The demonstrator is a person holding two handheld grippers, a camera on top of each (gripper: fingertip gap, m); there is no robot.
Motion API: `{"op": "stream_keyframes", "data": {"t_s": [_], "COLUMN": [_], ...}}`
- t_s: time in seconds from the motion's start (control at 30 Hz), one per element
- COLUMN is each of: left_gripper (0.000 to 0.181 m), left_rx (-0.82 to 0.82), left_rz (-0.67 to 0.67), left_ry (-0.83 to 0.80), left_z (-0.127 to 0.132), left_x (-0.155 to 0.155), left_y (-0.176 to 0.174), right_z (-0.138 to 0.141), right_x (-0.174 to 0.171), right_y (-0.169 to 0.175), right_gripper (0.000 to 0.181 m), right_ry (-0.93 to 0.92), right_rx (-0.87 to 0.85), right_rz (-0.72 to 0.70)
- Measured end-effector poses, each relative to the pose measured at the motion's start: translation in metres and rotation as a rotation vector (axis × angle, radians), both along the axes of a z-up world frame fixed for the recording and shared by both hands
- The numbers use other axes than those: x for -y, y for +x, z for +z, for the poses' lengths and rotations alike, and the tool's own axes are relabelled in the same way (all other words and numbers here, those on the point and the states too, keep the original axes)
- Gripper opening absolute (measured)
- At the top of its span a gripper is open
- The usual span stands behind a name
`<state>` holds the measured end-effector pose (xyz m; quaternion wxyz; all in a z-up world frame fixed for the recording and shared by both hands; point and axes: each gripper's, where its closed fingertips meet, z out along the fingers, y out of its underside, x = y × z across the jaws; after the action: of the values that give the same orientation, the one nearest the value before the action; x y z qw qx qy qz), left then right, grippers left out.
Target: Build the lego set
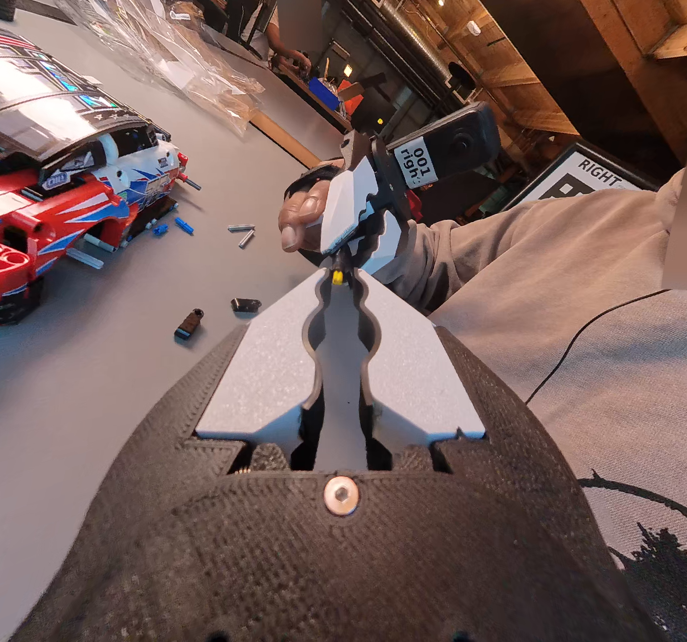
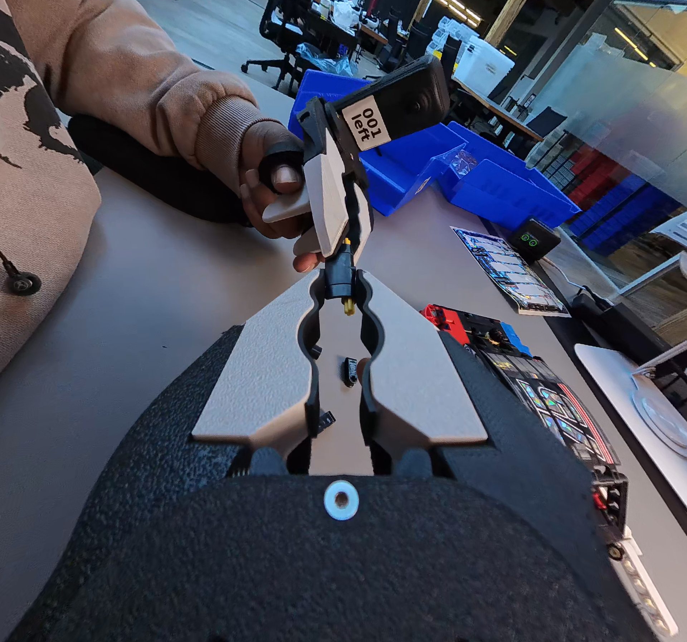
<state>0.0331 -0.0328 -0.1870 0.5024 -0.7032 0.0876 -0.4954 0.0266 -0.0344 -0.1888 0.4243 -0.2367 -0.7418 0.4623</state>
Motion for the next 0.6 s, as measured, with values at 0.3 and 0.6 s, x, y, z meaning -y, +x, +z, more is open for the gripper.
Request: {"op": "stream_keyframes", "data": {"t_s": [0.3,0.6], "left_gripper": [0.005,0.004], "left_rx": [0.041,0.099], "left_rz": [0.009,-0.017], "left_ry": [-0.052,-0.131], "left_z": [-0.003,-0.01], "left_x": [-0.003,-0.004], "left_y": [-0.004,-0.002], "right_z": [-0.004,-0.011], "right_x": [-0.005,-0.002], "right_y": [-0.004,-0.005], "right_gripper": [0.015,0.014], "right_ry": [0.021,0.086], "right_rx": [-0.009,-0.012], "right_rz": [-0.038,-0.036]}}
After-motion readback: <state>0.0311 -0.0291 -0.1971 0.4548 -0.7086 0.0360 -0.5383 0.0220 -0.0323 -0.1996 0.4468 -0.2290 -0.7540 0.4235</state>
